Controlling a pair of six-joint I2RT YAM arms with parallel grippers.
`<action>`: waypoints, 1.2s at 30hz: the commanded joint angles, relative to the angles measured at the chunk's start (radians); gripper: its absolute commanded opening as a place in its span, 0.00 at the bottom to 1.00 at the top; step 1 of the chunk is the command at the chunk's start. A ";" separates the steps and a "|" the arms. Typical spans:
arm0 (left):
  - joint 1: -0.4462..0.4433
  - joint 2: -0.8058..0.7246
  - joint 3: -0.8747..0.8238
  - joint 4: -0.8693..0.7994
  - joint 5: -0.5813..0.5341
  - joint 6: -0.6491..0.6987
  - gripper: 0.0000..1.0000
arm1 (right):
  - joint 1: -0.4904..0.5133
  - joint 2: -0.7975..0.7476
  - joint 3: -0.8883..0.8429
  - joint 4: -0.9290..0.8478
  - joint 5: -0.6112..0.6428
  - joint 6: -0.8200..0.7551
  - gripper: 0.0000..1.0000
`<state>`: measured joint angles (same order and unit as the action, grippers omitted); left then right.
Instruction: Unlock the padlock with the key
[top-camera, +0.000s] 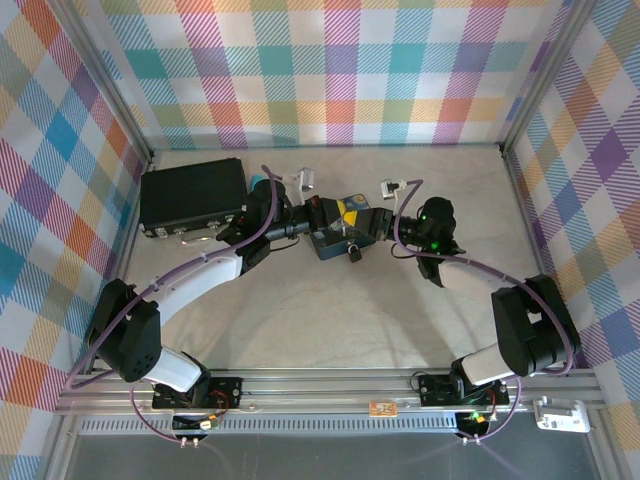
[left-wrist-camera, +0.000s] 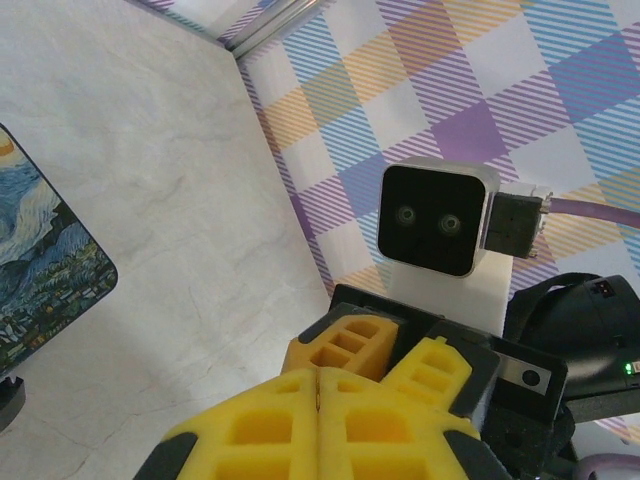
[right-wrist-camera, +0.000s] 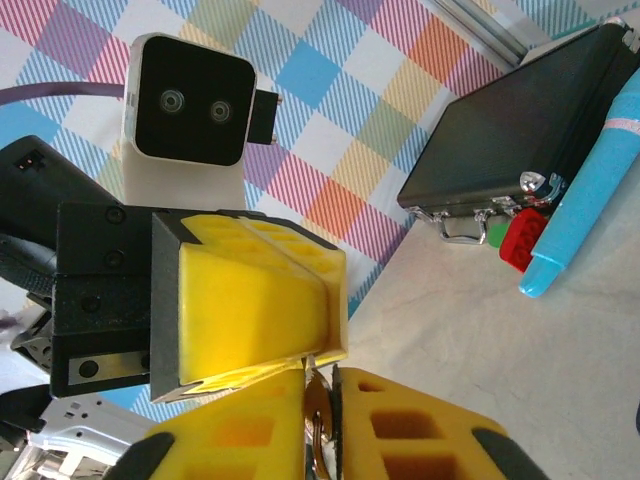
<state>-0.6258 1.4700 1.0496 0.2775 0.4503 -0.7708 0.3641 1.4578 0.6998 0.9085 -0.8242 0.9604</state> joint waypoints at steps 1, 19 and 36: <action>-0.008 -0.040 -0.005 0.055 0.008 -0.009 0.00 | 0.002 0.013 0.018 0.045 -0.010 0.000 0.07; -0.007 -0.096 -0.005 -0.084 -0.038 0.044 0.72 | -0.013 -0.163 0.059 -0.575 -0.024 -0.342 0.00; -0.174 -0.011 -0.146 -0.115 -0.317 0.003 0.68 | -0.151 -0.342 0.014 -1.227 0.296 -0.550 0.00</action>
<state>-0.7815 1.4277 0.9371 0.1131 0.2409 -0.7223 0.2203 1.1393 0.7364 -0.2062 -0.6209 0.4408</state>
